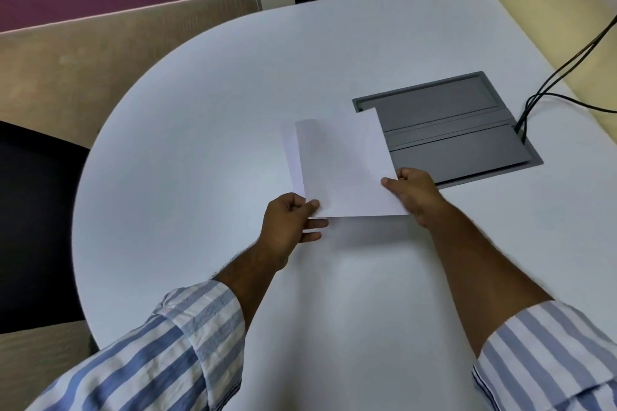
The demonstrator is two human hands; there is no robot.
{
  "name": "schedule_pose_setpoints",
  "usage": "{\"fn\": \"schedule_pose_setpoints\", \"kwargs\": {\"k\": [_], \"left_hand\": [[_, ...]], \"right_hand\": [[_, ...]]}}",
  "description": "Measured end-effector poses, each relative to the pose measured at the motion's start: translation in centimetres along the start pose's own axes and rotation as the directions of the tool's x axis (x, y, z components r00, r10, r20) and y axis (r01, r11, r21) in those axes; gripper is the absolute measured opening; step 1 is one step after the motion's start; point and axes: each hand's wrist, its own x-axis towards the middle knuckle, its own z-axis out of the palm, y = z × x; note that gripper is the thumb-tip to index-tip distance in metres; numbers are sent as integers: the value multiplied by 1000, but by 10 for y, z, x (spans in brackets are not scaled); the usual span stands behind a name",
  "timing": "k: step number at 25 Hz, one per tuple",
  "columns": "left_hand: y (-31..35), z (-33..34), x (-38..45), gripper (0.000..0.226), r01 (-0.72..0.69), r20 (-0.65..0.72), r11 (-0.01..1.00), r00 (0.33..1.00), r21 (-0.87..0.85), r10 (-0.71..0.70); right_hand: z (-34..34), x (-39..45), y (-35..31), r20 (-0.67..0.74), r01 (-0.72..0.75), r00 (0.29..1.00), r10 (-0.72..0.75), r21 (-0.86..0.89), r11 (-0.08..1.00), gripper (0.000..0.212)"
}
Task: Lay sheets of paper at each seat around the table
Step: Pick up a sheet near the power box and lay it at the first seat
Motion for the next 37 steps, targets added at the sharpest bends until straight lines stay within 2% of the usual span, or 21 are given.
{"fn": "schedule_pose_setpoints", "kwargs": {"k": [3,6,9,11,13,16,21,24,27,30,31,34,37], "left_hand": [[4,-10,-1,20,34,-63,994,997,-103,-41],[6,-24,-4,15,64,-94,981,992,-185,-82],[8,-35,-13,12,82,-124,969,986,-232,-113],[8,-51,-22,22,72,-132,971,986,-229,-104],[6,-74,-33,32,49,-122,980,990,-194,-74],[-1,-114,-44,33,-6,-145,986,989,-165,-18],[2,-202,-51,16,-166,-241,977,962,-137,130],[11,-261,-50,17,-243,-242,965,947,-99,213],[25,-317,-44,20,-283,-200,957,943,-57,267],[39,-369,-35,23,-333,-98,942,937,42,336],[42,-382,-30,24,-357,-63,930,930,84,362],[47,-409,-12,28,-393,-11,902,916,177,401],[51,-425,14,30,-381,-19,902,920,203,392]], "right_hand": [[12,-25,-12,-92,186,979,-181,47,981,9],[27,-56,-16,-178,323,937,-300,119,939,11],[48,-85,-17,-261,377,906,-334,136,916,14],[64,-107,-16,-311,413,884,-349,168,895,12],[84,-128,-15,-355,415,877,-323,223,882,21],[120,-159,-23,-345,389,897,-276,321,864,17],[208,-224,-39,-281,285,945,-168,454,845,4],[264,-252,-42,-244,211,966,-86,550,808,11],[319,-269,-44,-179,92,983,42,676,731,13],[372,-276,-43,-24,-80,983,181,836,543,8],[386,-275,-41,10,-126,973,230,858,498,13],[420,-273,-42,41,-203,945,324,851,483,29],[445,-272,-48,26,-209,943,331,819,534,18]]}}
